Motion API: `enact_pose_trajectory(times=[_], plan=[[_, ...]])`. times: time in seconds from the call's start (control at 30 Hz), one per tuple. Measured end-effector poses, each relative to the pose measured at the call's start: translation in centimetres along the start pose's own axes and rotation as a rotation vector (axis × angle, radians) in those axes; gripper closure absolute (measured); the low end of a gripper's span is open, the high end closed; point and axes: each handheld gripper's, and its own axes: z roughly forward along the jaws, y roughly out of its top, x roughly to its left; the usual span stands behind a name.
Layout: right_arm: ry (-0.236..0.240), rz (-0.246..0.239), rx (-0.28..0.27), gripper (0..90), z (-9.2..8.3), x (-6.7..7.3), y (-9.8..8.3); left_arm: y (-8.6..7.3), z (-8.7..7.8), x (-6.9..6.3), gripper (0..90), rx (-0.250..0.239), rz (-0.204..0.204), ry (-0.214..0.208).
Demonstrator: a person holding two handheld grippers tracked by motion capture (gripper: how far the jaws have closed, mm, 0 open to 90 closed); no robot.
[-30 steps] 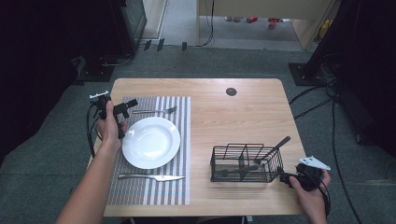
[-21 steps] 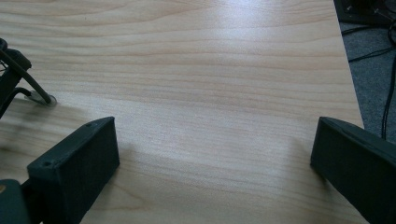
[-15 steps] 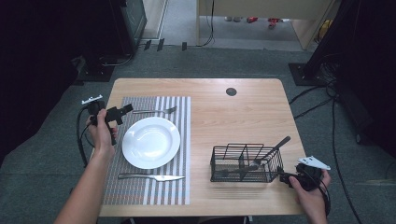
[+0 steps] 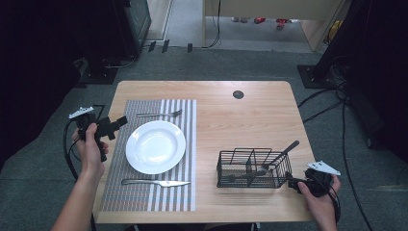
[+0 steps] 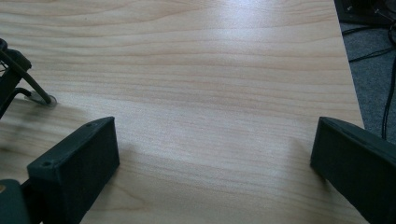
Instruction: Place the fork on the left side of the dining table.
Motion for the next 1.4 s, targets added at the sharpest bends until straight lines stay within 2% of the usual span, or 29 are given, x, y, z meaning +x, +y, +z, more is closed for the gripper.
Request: enact_pose_trajectory(times=[0.17,0.33,0.67,0.77,0.97,1.3,1.4], plan=[[0.0,-0.001,0.0,0.8,0.0,0.0,0.0,-0.9,-1.5,-0.7,11.5,-0.004,0.035,-0.009],[0.0,0.0,0.0,0.8,0.0,0.0,0.0,-2.4,-2.3,-1.2,11.5,0.007,0.041,-0.017],[0.0,0.0,0.0,0.8,0.0,0.0,0.0,-5.3,-4.2,-1.3,11.5,0.005,0.077,0.013],[-0.001,-0.001,0.001,0.8,0.0,0.0,0.0,-6.1,-4.5,-1.3,11.4,0.009,0.079,0.011],[-0.001,0.0,0.001,0.8,0.0,0.0,0.0,-7.7,-5.0,-1.3,11.4,0.011,0.09,0.031],[-0.001,0.0,0.001,0.8,0.0,0.0,0.0,-10.6,-5.5,-0.7,11.4,0.039,0.078,0.053],[-0.001,0.0,0.001,0.8,0.0,0.0,0.0,-11.2,-5.4,-0.6,11.4,0.054,0.102,0.073]])
